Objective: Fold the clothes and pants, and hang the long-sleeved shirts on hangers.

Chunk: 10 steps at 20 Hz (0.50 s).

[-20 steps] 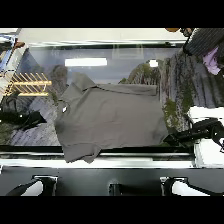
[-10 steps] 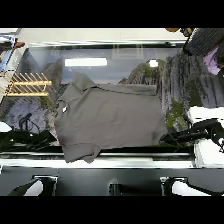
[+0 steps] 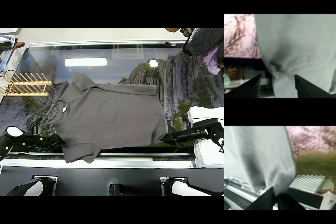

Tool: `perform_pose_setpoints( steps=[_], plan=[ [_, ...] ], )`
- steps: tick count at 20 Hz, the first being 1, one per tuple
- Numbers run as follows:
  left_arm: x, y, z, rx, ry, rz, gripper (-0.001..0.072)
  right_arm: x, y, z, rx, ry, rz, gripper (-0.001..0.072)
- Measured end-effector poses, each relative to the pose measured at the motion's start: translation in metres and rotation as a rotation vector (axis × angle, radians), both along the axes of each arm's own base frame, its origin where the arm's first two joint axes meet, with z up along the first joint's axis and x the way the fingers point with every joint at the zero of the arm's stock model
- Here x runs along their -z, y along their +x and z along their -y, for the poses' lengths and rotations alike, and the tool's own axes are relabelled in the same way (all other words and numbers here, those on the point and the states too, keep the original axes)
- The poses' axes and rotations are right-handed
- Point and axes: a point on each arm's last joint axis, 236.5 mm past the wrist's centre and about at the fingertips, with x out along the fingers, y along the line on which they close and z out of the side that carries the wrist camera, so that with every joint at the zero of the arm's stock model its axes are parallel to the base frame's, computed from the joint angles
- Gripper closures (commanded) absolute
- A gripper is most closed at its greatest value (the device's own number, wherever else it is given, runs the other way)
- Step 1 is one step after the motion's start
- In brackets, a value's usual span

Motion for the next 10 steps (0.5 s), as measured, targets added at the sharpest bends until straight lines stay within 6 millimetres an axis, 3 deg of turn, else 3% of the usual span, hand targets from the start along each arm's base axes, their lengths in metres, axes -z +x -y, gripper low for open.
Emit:
perform_pose_setpoints(
  steps=[1,5,7,8,10],
  plan=[
    [0.003,0.002,0.001,-0.005,0.003,-0.002,0.0350,-0.001,0.000,-0.001,-0.001,0.005,-0.001,0.0674],
    [0.011,0.004,0.011,-0.004,-0.019,-0.025,0.0356,-0.004,-0.001,-0.002,-0.009,0.011,0.008,0.0674],
    [0.015,0.003,0.014,0.000,-0.020,-0.039,0.0612,-0.007,0.001,-0.001,-0.008,0.001,0.024,0.0674],
    [0.018,0.003,0.013,0.007,-0.011,-0.042,0.0690,-0.010,0.003,0.000,-0.006,-0.007,0.036,0.0674],
    [0.019,0.003,0.014,0.012,-0.010,-0.041,0.0691,-0.015,0.006,0.001,-0.003,-0.023,0.063,0.0674]
  ],
)
